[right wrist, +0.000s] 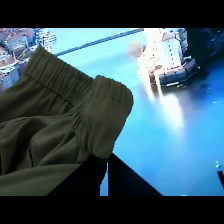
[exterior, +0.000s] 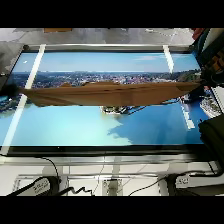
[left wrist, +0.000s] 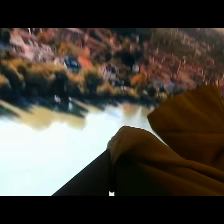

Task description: Fold the clothes and pants, and hang the long-sleeved shirts on hangers.

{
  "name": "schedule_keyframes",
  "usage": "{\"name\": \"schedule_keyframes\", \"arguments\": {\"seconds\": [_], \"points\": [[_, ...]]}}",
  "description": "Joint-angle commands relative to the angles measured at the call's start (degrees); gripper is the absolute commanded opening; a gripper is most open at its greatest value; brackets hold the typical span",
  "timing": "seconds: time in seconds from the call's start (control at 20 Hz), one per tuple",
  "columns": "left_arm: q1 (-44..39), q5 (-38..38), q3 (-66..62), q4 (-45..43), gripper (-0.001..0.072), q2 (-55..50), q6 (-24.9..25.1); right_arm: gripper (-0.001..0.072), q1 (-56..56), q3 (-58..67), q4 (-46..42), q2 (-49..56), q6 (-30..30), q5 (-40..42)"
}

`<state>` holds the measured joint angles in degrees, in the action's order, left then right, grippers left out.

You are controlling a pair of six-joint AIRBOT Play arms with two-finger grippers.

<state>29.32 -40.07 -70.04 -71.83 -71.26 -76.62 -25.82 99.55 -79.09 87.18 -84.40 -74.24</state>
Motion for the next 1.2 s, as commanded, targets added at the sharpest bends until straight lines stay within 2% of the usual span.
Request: {"name": "schedule_keyframes", "arguments": {"seconds": [0.0,0.1,0.2,0.5,0.65,0.8,1.0,1.15], "points": [[-0.68,6.97,-5.77,-0.83,0.0011,0.04,-0.11,0.0028,-0.61,-15.61,2.1,-10.56,1.03,10.38],[-0.9,4.5,-7.37,-1.03,0.0012,0.37,-0.13,0.0028,-0.59,-26.64,3.39,-16.94,1.16,15.28],[-0.63,-2.38,-6.25,-3.52,0.0011,0.33,-0.11,0.0029,-0.57,-38.05,5.33,-22.75,1.36,17.51],[0.57,-14.12,9.77,-19.71,0.0012,0.39,0.37,0.003,-0.57,-58.29,2.67,-31.98,1.57,17.57],[3.23,-18.03,14.93,-23.08,0.0013,0.39,1.16,0.003,-0.57,-60.28,2.25,-32.13,1.66,15.58],[6.38,-20.63,16.7,-28.96,0.0013,0.37,1.16,0.0031,-0.57,-60.26,1.99,-32.13,4.44,12.41],[11.34,-20.81,18.56,-27.8,0.0013,0.33,0.79,0.0031,-0.57,-60.28,1.09,-32.11,4.44,7.41],[13.66,-20.35,22.4,-28.26,0.0013,0.33,2.78,0.0031,-0.57,-60.28,0.83,-32.11,4.46,4.04]]}}
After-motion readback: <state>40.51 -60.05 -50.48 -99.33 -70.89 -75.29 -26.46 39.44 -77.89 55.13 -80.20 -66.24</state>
